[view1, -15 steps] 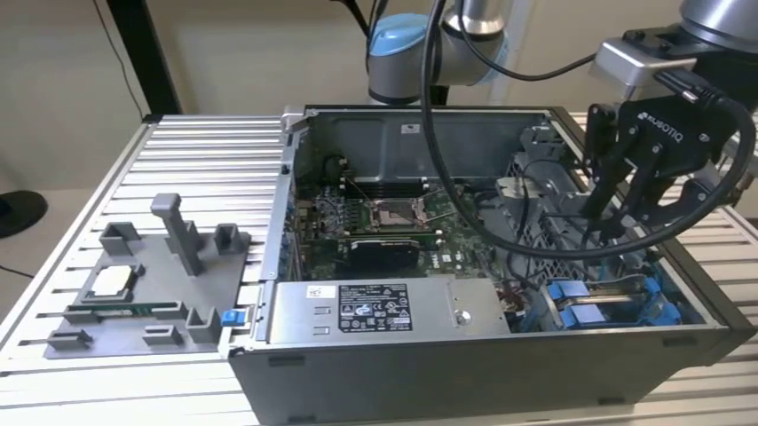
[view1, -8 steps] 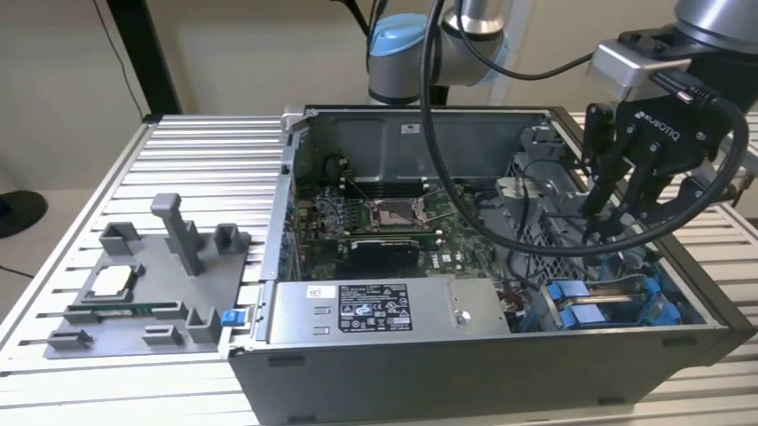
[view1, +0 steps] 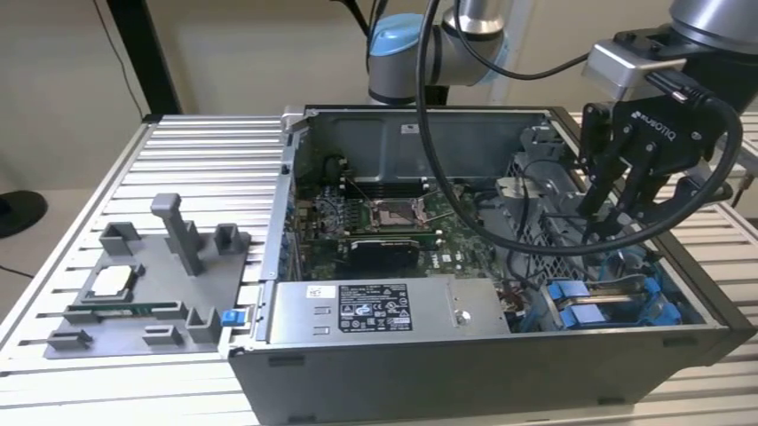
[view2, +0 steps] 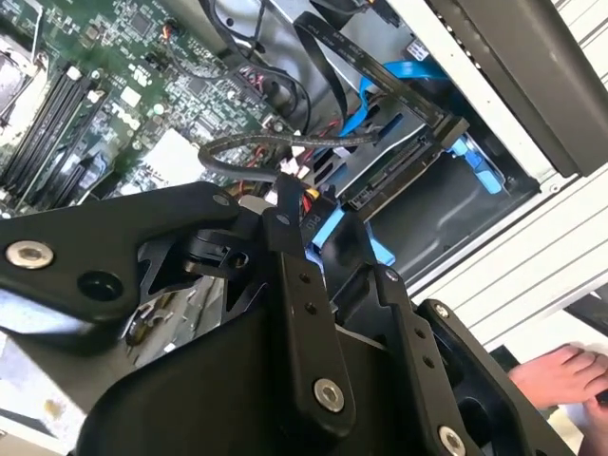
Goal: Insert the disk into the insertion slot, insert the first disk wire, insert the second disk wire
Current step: 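Insert the first disk wire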
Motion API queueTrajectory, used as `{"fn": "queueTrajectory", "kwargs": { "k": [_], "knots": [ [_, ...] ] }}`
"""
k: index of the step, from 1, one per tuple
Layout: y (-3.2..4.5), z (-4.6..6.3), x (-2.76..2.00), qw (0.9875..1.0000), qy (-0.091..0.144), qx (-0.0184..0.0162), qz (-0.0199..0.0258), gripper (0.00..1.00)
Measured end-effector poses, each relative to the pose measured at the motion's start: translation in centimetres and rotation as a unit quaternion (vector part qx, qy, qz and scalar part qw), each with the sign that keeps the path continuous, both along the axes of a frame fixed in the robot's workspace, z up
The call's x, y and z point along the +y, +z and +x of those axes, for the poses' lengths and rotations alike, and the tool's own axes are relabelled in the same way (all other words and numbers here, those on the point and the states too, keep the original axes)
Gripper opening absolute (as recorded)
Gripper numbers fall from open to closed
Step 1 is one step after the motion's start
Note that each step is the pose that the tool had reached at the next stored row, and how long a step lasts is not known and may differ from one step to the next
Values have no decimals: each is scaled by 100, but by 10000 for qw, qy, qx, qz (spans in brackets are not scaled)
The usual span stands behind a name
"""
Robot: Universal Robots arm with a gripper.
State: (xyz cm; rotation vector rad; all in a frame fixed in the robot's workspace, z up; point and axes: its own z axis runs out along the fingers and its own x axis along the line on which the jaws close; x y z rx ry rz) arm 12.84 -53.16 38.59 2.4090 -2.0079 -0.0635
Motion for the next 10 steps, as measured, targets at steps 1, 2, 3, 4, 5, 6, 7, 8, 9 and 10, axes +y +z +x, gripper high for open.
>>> {"fn": "queueTrajectory", "kwargs": {
  "k": [1, 2, 3, 4, 5, 6, 7, 8, 9, 10],
  "knots": [
    [0, 0, 1, 10000, 0, 0, 0, 100],
    [0, -1, 1, 10000, 0, 0, 0, 100],
    [-1, -1, 2, 10000, -1, 0, 0, 100],
    [0, -1, 4, 10000, -1, 0, 0, 0],
    [-1, -1, 5, 10000, -1, 0, 0, 0],
    [-1, -1, 6, 10000, -1, 0, 0, 0],
    [-1, -1, 7, 10000, -1, 0, 0, 0],
    [-1, -1, 7, 10000, -1, 0, 0, 0],
    [-1, -1, 7, 10000, -1, 0, 0, 0],
    [-1, -1, 7, 10000, -1, 0, 0, 0]
  ]
}}
